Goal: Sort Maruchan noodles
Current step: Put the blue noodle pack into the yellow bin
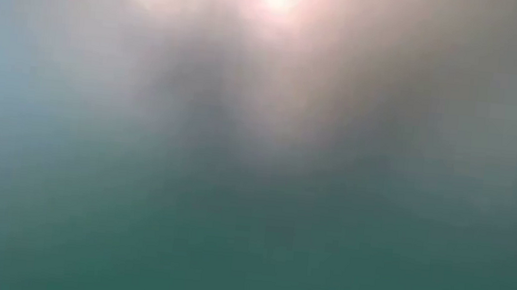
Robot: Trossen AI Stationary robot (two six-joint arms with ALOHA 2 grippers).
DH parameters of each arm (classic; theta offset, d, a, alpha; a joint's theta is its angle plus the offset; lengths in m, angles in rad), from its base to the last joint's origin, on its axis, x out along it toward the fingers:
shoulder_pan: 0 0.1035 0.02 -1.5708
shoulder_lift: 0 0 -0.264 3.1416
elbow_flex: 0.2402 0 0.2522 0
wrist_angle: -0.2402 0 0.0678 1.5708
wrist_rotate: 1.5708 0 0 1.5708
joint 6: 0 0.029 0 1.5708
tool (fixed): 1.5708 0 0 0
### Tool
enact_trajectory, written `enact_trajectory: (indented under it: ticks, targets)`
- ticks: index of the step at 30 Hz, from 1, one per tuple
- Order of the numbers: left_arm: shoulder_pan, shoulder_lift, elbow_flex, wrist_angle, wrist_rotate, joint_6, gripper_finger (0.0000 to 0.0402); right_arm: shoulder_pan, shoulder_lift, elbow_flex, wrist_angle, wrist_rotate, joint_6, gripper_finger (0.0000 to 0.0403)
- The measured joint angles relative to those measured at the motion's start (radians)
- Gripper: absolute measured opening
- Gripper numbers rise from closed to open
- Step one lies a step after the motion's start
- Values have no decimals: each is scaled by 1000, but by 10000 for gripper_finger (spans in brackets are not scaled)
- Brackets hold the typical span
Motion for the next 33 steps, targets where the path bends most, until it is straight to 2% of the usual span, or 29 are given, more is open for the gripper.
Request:
enact_trajectory:
  ticks: [6, 14, 20, 27, 33]
  targets:
    - [5, 0, -1, 0, 0, -17, 0, 2, -4, 0, -4, 33, -32, 95]
    - [21, -22, -1, -3, 1, -11, 0, 2, -10, -1, -7, 22, -59, 13]
    - [21, -72, -1, -44, 0, 12, 0, 2, -13, -1, -6, 9, -67, 8]
    - [20, -141, -1, -176, -8, 38, 0, 1, -29, -2, -7, -14, -101, 8]
    - [20, -176, 0, -208, -64, 42, 0, 2, -92, -2, -10, -28, -148, 8]
